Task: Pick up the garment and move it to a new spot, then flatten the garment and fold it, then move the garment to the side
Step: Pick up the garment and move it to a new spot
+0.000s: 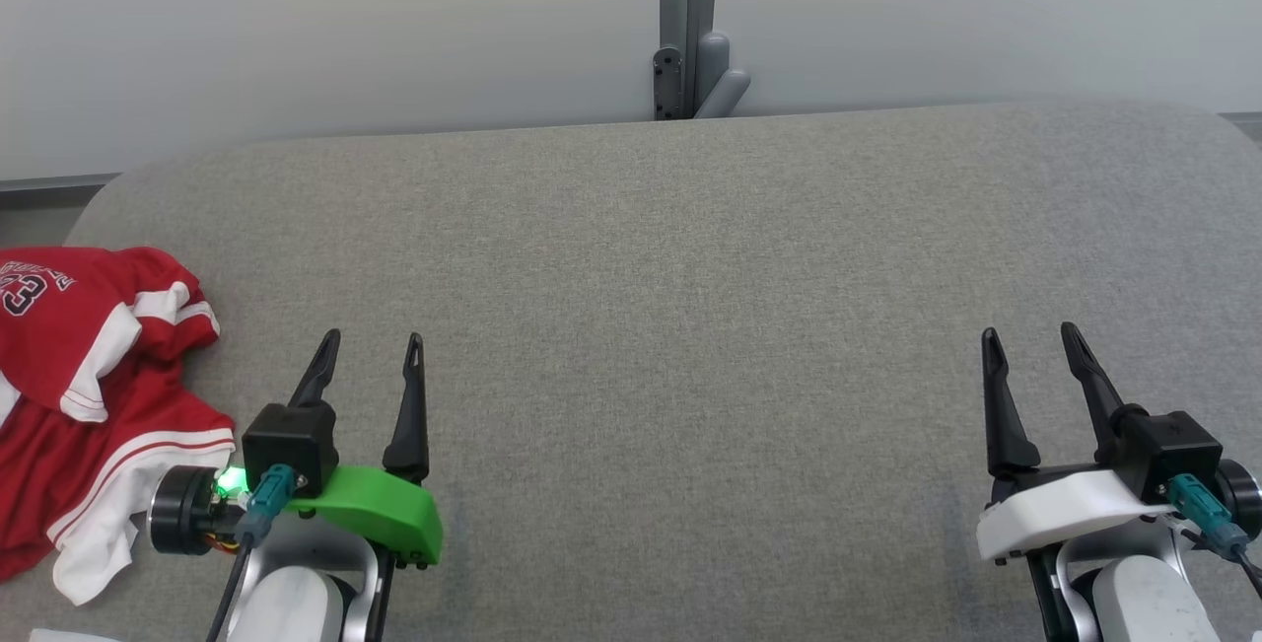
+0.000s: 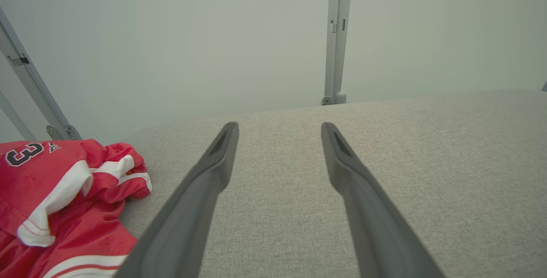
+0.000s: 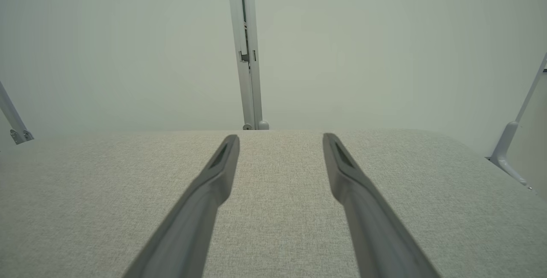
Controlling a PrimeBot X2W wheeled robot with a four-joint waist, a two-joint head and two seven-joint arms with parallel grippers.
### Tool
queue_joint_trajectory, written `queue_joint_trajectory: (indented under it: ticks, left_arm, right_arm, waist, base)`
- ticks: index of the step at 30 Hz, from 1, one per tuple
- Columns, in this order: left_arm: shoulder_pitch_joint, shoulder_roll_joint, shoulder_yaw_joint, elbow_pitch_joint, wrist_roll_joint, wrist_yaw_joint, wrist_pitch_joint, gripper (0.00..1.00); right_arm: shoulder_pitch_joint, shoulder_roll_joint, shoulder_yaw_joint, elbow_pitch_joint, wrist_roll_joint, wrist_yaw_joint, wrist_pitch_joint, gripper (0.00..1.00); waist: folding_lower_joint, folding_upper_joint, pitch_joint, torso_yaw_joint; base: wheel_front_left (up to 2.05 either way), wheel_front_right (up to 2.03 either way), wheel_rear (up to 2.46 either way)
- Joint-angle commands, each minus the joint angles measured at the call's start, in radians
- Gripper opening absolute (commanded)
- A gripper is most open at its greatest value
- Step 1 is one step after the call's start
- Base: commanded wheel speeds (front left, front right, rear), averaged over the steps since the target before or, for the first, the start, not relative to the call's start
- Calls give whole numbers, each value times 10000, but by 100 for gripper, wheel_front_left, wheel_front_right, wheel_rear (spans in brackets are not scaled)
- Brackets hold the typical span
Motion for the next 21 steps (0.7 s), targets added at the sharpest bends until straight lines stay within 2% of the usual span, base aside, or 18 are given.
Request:
queue_joint_trajectory:
  ticks: [1, 14, 21]
  left_arm:
    - [124, 67, 6, -18, -44, 60, 26, 100]
    - [61, 105, -114, 77, -148, 111, 42, 100]
    - [-103, 73, -173, 149, -200, 145, 7, 100]
  right_arm:
    - [93, 0, -14, 29, -11, 1, -58, 100]
    - [124, 18, -49, 153, -12, 1, -58, 100]
    - [124, 20, 21, 145, 130, 1, -58, 100]
  waist:
    - [0, 0, -10, 1]
    - [0, 0, -51, 112]
    - [0, 0, -3, 667]
  base:
    - [0, 0, 0]
    - [0, 0, 0]
    - [0, 0, 0]
